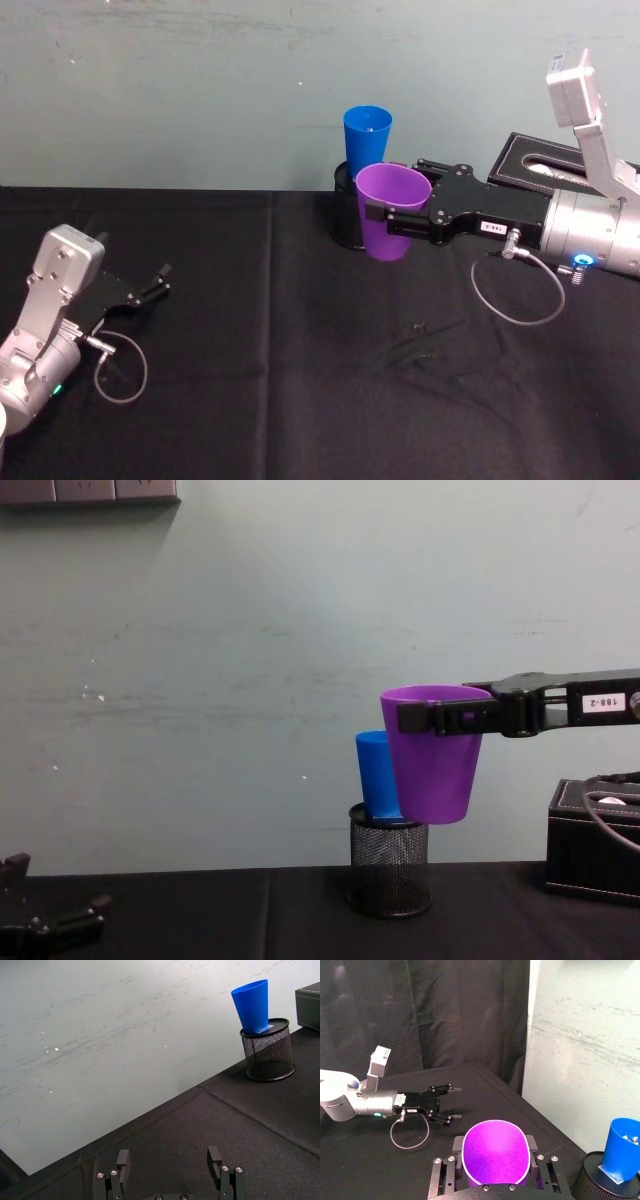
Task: Pick up one cup with a gripper and tap it against the other cup.
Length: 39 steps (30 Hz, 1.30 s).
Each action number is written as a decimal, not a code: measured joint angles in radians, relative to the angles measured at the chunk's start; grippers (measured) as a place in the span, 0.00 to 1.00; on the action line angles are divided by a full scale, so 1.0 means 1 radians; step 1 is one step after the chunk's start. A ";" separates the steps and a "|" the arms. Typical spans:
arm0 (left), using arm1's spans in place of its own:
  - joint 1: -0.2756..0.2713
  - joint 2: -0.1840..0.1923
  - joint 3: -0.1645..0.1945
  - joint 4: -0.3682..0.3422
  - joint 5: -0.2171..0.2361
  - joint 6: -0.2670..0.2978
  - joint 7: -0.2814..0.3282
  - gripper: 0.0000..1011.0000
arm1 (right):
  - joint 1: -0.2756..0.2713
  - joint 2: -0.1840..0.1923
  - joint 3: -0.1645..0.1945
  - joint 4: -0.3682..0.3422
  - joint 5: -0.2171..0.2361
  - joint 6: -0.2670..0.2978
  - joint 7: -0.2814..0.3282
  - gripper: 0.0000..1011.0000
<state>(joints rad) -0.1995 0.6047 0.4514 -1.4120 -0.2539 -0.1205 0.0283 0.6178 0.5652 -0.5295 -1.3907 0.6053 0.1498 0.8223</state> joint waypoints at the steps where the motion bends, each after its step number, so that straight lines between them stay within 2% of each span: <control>1: 0.000 0.000 0.000 0.000 0.000 0.000 0.000 1.00 | 0.000 0.000 0.000 0.000 0.000 0.000 0.000 0.72; 39: 0.000 0.000 0.000 0.000 0.000 0.000 0.000 1.00 | 0.000 0.000 0.000 0.000 0.000 0.000 0.000 0.72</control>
<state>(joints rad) -0.1995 0.6047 0.4514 -1.4119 -0.2539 -0.1205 0.0283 0.6178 0.5652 -0.5296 -1.3907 0.6053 0.1499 0.8223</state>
